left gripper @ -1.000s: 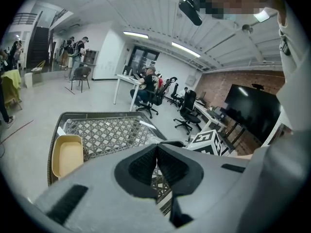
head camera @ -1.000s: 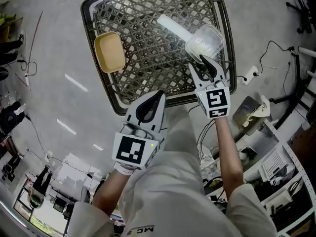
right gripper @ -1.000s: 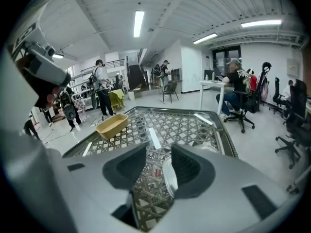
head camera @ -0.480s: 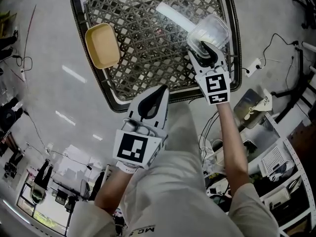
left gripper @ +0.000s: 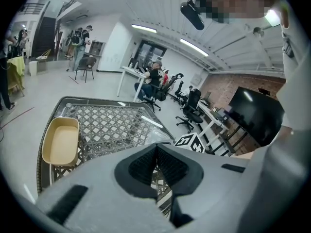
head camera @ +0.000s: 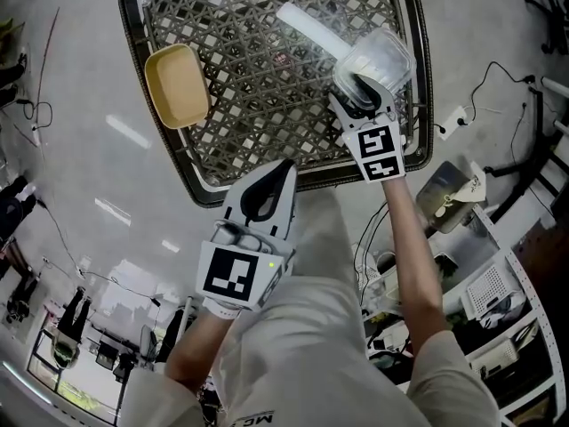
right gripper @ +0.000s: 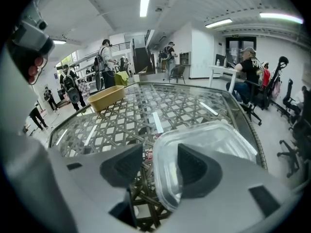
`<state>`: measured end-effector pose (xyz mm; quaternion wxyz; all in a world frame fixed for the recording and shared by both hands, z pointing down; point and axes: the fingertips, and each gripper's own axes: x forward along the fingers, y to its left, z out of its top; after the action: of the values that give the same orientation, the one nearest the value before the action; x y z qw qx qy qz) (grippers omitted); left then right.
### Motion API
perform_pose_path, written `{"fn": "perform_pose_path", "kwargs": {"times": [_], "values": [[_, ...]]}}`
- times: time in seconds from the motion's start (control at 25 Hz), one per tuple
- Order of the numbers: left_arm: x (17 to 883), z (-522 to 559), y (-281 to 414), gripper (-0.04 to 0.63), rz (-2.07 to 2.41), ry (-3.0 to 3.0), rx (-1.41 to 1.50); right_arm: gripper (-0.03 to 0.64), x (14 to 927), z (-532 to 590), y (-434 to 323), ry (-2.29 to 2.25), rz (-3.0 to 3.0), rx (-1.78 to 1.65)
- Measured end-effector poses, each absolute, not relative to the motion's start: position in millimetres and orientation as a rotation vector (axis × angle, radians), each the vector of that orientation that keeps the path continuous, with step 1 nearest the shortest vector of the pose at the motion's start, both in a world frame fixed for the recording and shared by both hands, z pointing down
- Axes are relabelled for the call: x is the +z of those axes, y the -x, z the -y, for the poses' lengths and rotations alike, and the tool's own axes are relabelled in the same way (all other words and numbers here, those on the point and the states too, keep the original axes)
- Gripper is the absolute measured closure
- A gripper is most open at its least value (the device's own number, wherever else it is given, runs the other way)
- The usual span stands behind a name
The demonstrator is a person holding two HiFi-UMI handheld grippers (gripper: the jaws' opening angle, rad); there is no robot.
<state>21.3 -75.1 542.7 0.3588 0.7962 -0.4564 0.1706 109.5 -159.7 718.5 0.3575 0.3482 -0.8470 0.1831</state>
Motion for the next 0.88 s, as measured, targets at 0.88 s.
{"fn": "perform_pose_path", "kwargs": {"times": [0.88], "values": [[535, 69, -9, 0.569, 1.198, -2.064, 0.414, 0.552, 725, 157, -105, -0.904, 2.088, 0.439]]}}
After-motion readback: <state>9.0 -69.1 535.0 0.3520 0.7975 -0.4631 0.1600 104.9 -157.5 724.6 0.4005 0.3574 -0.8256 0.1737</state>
